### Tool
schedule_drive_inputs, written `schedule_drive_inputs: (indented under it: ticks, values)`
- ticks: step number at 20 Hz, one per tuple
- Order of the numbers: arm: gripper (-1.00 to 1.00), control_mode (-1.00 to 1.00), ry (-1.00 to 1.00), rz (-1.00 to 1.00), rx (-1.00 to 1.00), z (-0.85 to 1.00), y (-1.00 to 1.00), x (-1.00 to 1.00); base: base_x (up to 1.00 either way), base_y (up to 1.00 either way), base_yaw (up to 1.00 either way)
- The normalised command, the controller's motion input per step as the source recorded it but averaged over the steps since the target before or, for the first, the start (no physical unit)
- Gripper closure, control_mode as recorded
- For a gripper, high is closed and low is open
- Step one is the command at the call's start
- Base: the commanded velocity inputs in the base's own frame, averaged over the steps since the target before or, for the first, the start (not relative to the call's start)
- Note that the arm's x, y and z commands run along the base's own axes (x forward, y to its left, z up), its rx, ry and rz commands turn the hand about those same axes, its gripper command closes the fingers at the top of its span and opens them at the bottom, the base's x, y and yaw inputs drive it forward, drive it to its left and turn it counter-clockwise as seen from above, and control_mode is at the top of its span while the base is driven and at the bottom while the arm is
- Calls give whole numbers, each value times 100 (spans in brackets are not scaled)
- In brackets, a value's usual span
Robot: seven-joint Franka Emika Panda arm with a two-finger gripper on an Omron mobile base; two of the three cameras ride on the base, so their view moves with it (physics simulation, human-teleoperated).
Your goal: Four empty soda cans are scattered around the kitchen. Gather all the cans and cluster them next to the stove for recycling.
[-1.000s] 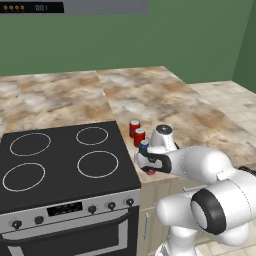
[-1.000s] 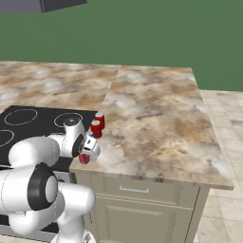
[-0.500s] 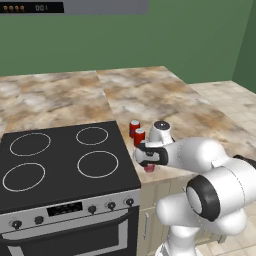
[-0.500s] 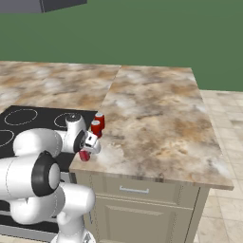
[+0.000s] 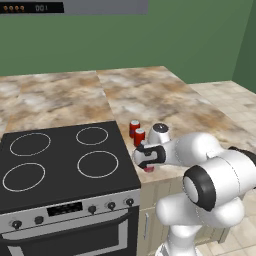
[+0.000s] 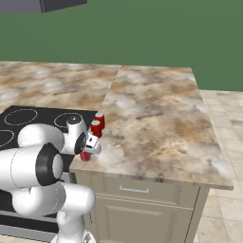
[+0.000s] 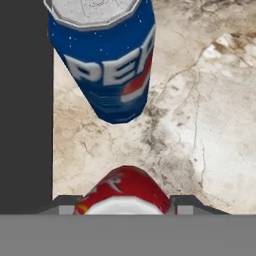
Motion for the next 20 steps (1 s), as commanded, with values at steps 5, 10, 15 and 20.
schedule_drive_inputs:
  ticks: [5, 10, 15, 20]
  values:
    - [100, -100, -11, 0, 0, -33, 0, 0, 0, 0, 0]
    - [100, -100, -7, 0, 0, -33, 0, 3, 0, 0, 0]
    - [100, -100, -6, 0, 0, -40, 0, 0, 0, 0, 0]
    - [-100, -100, -1, 0, 2, -22, 0, -1, 0, 0, 0]
